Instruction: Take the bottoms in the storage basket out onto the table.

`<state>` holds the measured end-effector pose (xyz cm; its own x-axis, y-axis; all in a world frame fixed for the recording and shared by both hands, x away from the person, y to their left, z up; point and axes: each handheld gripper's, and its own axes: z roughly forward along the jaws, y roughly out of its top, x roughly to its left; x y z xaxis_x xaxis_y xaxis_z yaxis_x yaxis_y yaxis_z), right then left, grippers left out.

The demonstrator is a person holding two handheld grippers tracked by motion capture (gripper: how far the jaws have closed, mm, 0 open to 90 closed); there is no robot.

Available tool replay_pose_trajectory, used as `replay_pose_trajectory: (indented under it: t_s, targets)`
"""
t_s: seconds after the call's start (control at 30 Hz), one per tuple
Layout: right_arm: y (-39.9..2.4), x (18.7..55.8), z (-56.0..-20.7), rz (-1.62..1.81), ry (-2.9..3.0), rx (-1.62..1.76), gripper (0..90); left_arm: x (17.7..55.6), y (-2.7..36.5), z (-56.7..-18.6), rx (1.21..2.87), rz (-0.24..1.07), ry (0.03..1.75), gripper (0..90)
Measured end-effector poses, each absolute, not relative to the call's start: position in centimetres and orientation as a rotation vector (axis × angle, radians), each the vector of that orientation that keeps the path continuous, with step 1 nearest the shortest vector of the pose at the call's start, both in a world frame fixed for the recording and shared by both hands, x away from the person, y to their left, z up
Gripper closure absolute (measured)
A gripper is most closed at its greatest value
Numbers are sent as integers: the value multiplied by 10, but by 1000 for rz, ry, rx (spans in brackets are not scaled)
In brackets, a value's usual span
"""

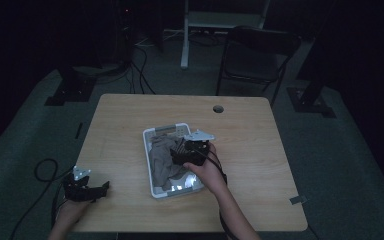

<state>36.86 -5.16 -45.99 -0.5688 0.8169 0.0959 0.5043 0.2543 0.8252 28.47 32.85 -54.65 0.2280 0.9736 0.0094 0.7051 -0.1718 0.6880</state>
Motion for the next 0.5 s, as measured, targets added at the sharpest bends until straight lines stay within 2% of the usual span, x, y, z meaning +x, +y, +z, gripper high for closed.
replay_pose_trajectory:
  t_s: [0.5]
  targets:
    - [-26,379,-485,1110,2245,1242,120,285,329,-547,1948,624,1537,13]
